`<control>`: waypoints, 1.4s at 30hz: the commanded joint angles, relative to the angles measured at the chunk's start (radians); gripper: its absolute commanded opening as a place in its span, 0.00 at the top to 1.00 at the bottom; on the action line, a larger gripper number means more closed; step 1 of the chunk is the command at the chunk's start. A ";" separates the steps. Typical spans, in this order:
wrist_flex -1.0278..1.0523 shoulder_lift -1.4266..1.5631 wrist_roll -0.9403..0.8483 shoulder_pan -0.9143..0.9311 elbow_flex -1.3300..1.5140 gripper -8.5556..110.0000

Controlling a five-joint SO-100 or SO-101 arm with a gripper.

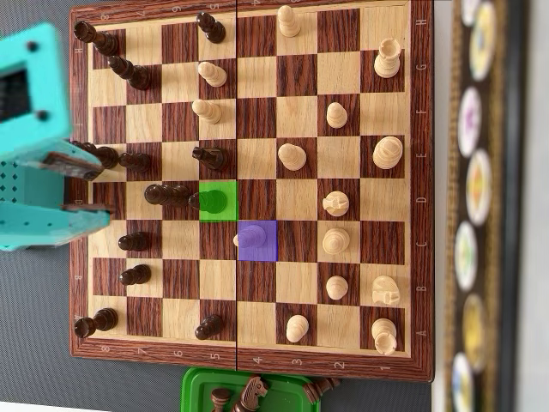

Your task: Play chess

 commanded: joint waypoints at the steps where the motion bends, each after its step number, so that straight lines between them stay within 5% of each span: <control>1: 0.048 -0.126 0.072 -0.025 -0.100 0.80; 13: 0.052 -0.411 0.316 -0.034 -0.173 0.80; 42: 0.052 -0.781 0.319 0.052 -0.397 0.80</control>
